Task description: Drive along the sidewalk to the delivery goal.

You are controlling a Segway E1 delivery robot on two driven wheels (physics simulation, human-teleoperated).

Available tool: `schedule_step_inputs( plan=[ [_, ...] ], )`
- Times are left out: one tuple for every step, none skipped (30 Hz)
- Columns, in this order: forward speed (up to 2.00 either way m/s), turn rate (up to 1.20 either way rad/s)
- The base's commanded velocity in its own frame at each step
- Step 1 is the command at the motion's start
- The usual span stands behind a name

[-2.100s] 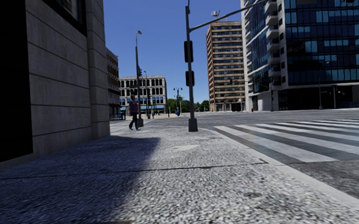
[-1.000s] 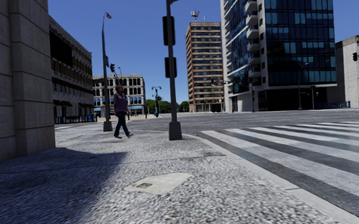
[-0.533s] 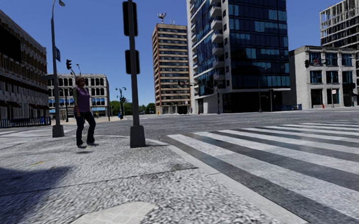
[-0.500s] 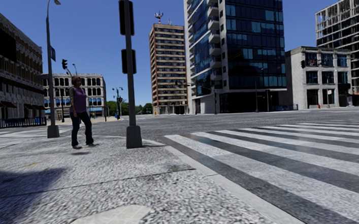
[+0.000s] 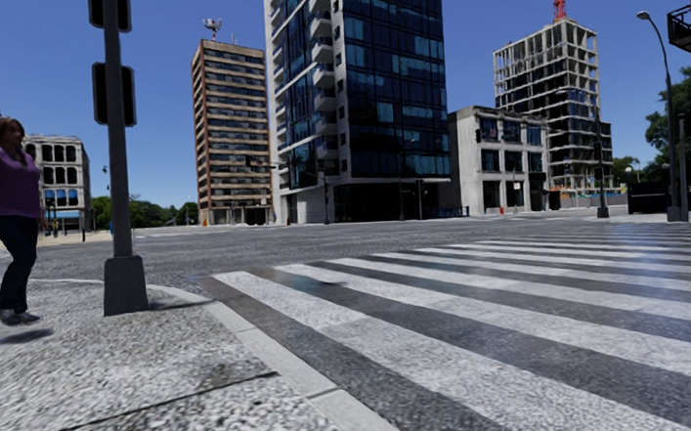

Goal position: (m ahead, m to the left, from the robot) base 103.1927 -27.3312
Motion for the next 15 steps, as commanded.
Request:
schedule_step_inputs(
  plan=[
    [1.4,-0.6],
    [1.4,-0.6],
    [1.4,-0.6],
    [1.4,-0.6],
    [1.4,-0.6],
    [1.4,-0.6],
    [1.4,-0.6],
    [1.4,-0.6],
    [1.4,-0.6],
    [1.4,-0.6],
    [1.4,-0.6],
    [1.4,-0.6],
    [1.4,-0.6],
    [1.4,-0.6],
    [1.4,-0.6]
  ],
)
